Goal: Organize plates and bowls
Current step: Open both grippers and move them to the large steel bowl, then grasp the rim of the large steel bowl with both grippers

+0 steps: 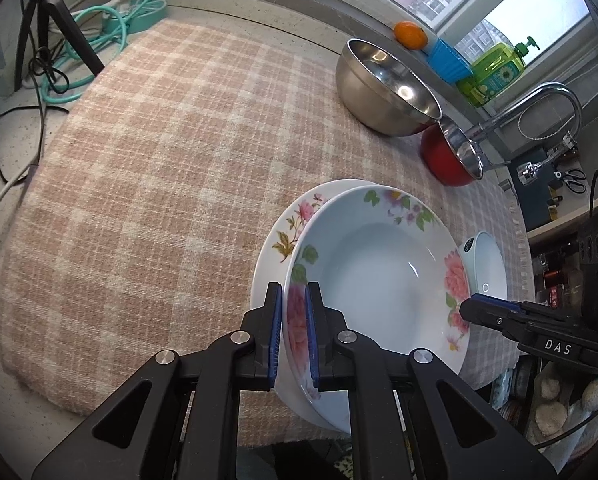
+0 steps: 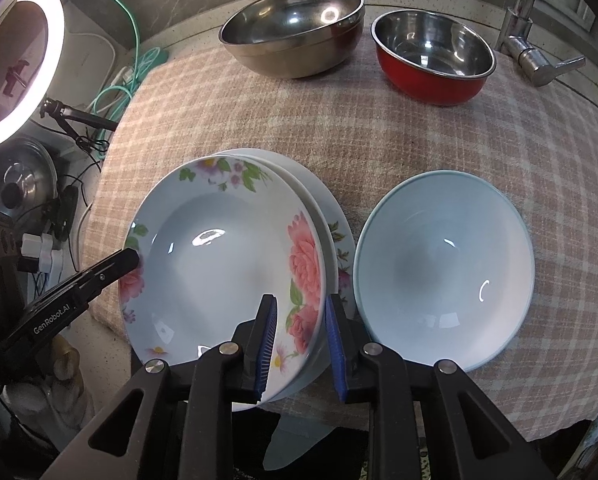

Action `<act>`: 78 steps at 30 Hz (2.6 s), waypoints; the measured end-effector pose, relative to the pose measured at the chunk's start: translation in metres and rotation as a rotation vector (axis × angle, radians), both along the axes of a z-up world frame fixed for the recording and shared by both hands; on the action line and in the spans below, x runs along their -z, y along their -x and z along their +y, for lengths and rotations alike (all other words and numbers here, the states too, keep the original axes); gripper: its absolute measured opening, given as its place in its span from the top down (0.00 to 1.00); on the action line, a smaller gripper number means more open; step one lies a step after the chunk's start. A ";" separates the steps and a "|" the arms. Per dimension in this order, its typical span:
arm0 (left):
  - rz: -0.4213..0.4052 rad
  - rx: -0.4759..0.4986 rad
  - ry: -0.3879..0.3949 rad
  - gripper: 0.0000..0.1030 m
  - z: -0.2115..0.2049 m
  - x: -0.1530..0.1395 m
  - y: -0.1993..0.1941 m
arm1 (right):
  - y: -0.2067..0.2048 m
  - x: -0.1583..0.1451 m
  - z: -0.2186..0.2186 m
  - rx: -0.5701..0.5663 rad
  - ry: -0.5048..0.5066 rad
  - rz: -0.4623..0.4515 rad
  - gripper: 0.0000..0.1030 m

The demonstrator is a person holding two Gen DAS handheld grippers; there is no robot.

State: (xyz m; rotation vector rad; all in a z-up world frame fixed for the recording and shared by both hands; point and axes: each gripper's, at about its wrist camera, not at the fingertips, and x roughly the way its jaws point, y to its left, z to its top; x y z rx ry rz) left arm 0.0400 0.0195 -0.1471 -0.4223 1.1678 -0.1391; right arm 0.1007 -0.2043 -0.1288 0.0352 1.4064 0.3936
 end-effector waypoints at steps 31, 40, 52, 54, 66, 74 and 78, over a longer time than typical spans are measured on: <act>-0.170 0.003 -0.003 0.82 0.005 -0.076 -0.070 | -0.079 -0.110 -0.030 0.095 -0.231 -0.232 0.68; -0.144 0.012 0.025 0.82 -0.003 -0.073 -0.117 | -0.139 -0.102 -0.027 0.146 -0.264 -0.194 0.68; -0.083 0.013 0.070 0.82 -0.005 -0.054 -0.170 | -0.205 -0.058 -0.011 0.188 -0.203 -0.118 0.68; -0.064 0.006 0.079 0.82 -0.004 -0.048 -0.178 | -0.213 -0.051 -0.008 0.191 -0.181 -0.114 0.68; -0.023 0.001 0.102 0.82 -0.003 -0.030 -0.212 | -0.247 -0.023 -0.005 0.217 -0.140 -0.081 0.68; -0.018 0.015 0.070 0.77 -0.011 -0.025 -0.225 | -0.259 -0.008 -0.002 0.213 -0.121 -0.059 0.68; -0.010 0.018 0.073 0.75 -0.011 -0.021 -0.230 | -0.262 -0.002 0.000 0.209 -0.105 -0.053 0.68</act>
